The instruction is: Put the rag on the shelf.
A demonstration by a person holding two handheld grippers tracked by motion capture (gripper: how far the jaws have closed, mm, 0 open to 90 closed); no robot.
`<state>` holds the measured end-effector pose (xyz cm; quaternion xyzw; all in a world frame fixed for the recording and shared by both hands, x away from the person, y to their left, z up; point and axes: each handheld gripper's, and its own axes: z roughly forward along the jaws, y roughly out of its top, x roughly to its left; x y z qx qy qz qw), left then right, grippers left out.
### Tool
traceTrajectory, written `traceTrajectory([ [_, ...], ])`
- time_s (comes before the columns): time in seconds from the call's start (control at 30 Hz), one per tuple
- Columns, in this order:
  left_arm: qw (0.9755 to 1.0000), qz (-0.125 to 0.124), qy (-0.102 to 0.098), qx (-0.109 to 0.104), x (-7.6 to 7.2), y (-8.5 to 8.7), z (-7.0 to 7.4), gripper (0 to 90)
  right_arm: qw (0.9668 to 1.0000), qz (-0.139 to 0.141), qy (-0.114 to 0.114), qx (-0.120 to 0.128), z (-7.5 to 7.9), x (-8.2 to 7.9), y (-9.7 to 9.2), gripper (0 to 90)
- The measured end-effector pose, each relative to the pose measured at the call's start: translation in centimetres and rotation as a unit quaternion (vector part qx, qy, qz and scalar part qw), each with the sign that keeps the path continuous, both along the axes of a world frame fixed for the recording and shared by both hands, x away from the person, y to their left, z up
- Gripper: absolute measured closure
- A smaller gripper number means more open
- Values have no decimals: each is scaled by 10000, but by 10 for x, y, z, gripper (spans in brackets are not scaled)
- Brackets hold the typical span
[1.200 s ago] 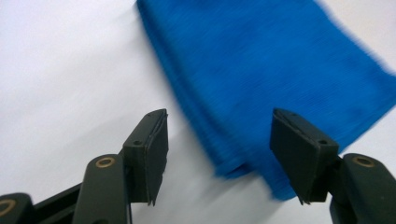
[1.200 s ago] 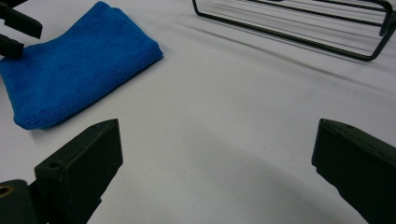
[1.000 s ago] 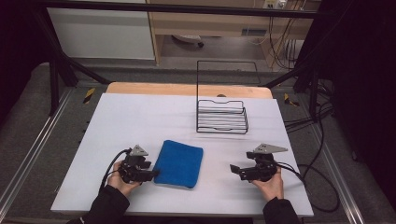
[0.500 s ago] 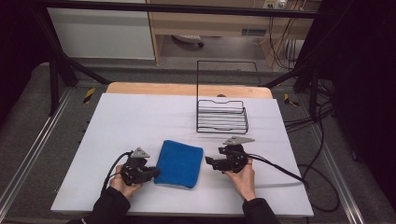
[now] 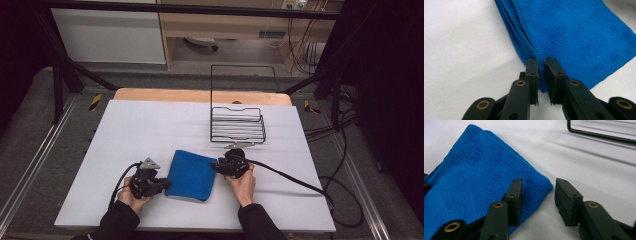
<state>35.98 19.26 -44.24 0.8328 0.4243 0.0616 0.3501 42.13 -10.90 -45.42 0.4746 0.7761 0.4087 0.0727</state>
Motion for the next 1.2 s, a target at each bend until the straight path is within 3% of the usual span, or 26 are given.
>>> traceTrajectory([
  [0.1, 10000, 44, 54, -34, 1, 0, -1, 776, 9999, -36, 66, 67, -1, 0, 1, 678],
  [0.13, 9999, 51, 99, -69, 1, 0, -1, 798, 9999, -8, 68, 93, -2, 0, 2, 761],
  [0.23, 9999, 31, 139, -62, 1, 0, 0, 833, 9999, 40, 21, 100, -1, -1, 3, 839],
  [0.37, 9997, 65, 223, -87, -2, -1, 2, 848, 9998, 88, 12, 157, 3, 4, 1, 857],
  [0.47, 9991, 83, 299, -272, -7, -4, 4, 849, 9996, 225, -94, 105, 10, 11, 2, 857],
  [0.63, 9995, 109, 187, -233, -14, -11, 5, 836, 9991, 399, -172, 2, 12, 21, 7, 851],
  [0.7, 9996, 122, 136, -207, -14, -11, 4, 804, 9986, 484, -131, -137, 6, 26, 10, 827],
  [0.83, 9997, 167, 28, -172, -12, -7, 8, 705, 9983, 457, -260, -237, 4, 24, 10, 739],
  [0.87, 9997, 158, -38, -184, -10, -5, 11, 614, 9978, 492, -378, -232, 9, 22, 8, 680],
  [0.97, 9990, 210, -352, -189, 3, 3, 21, 486, 9971, 543, -502, -159, 20, 19, 3, 572],
  [1.0, 9990, 210, -352, -189, 3, 3, 21, 434, 9967, 580, -545, -134, 24, 17, 1, 511],
  [1.03, 9988, 234, -407, -148, 8, 5, 24, 434, 9967, 580, -545, -134, 24, 17, 1, 511],
  [1.1, 9981, 251, -559, -74, 18, 7, 28, 345, 9954, 664, -676, -156, 33, 10, -6, 386],
  [1.13, 9978, 238, -617, -22, 23, 7, 30, 345, 9954, 664, -676, -156, 33, 10, -6, 386],
  [1.17, 9975, 242, -657, 21, 28, 7, 31, 311, 9952, 663, -721, -60, 36, 5, -13, 295],
  [1.2, 9973, 249, -686, 39, 34, 6, 31, 306, 9951, 668, -731, -19, 37, 3, -16, 283],
])
